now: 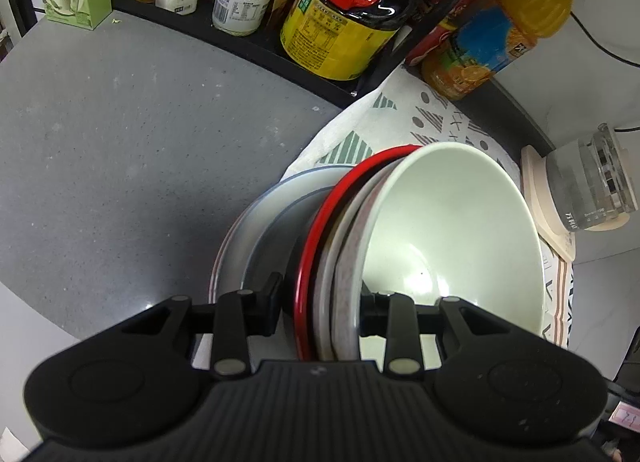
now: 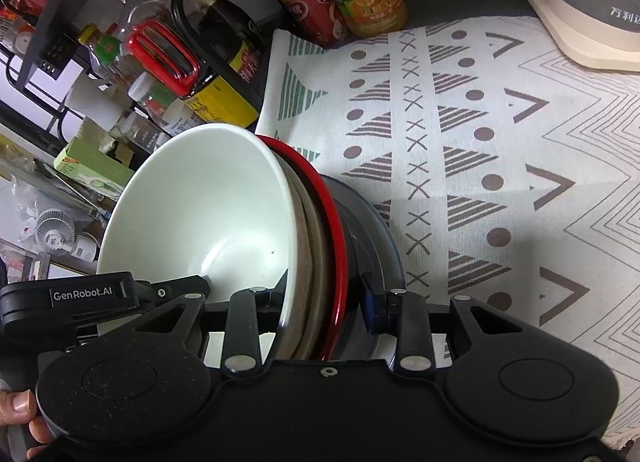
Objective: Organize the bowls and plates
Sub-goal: 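Lower the bowl stack onto the 'BAKERY' plate and open both grippers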
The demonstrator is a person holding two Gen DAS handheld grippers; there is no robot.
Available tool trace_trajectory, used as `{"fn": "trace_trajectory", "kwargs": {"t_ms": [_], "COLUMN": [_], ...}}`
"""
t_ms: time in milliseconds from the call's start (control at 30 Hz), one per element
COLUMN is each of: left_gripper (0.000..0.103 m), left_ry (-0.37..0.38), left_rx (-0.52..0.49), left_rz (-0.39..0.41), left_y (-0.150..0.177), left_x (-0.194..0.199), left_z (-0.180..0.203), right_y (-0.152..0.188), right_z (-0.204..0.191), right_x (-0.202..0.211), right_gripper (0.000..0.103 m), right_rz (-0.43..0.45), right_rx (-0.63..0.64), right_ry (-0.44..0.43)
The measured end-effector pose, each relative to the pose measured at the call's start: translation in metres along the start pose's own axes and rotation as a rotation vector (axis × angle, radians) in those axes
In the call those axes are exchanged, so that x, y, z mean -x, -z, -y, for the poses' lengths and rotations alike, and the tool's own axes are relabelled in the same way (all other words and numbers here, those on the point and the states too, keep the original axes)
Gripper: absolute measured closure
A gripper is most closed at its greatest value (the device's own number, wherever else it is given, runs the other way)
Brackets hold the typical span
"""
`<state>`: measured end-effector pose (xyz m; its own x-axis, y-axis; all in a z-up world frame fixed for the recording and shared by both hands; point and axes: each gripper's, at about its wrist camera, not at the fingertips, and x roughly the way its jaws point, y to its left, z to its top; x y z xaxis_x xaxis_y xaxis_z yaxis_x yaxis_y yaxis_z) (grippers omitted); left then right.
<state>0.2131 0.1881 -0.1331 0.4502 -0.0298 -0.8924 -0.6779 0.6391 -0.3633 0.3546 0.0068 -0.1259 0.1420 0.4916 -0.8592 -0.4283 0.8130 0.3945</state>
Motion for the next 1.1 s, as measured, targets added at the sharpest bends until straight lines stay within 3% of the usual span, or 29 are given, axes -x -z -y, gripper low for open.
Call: {"fn": "trace_trajectory", "kwargs": {"t_ms": [467, 633, 733, 933, 1033, 1100], "left_gripper": [0.070, 0.070, 0.070, 0.055, 0.051, 0.036], "left_ry": [0.010, 0.050, 0.037, 0.019, 0.016, 0.005], "left_rx": [0.012, 0.059, 0.048, 0.036, 0.038, 0.038], "left_rz": [-0.019, -0.025, -0.021, -0.011, -0.007, 0.002], "left_y": [-0.002, -0.003, -0.003, -0.004, -0.003, -0.003], "left_x": [-0.006, -0.008, -0.007, -0.005, -0.002, 0.002], "left_z": [-0.009, -0.020, -0.016, -0.011, -0.012, -0.011], "right_y": [0.005, 0.007, 0.008, 0.010, 0.010, 0.011], "right_z": [-0.002, -0.001, -0.003, -0.004, -0.003, -0.002], "right_x": [-0.008, -0.006, -0.006, -0.001, 0.004, 0.008], "right_gripper": [0.070, 0.066, 0.063, 0.056, 0.043, 0.028], "right_rz": [-0.019, 0.004, 0.004, 0.011, 0.031, 0.046], "right_rx": [0.006, -0.005, 0.006, 0.028, 0.025, 0.024], "right_ry": [0.015, -0.001, 0.001, -0.016, -0.031, -0.033]}}
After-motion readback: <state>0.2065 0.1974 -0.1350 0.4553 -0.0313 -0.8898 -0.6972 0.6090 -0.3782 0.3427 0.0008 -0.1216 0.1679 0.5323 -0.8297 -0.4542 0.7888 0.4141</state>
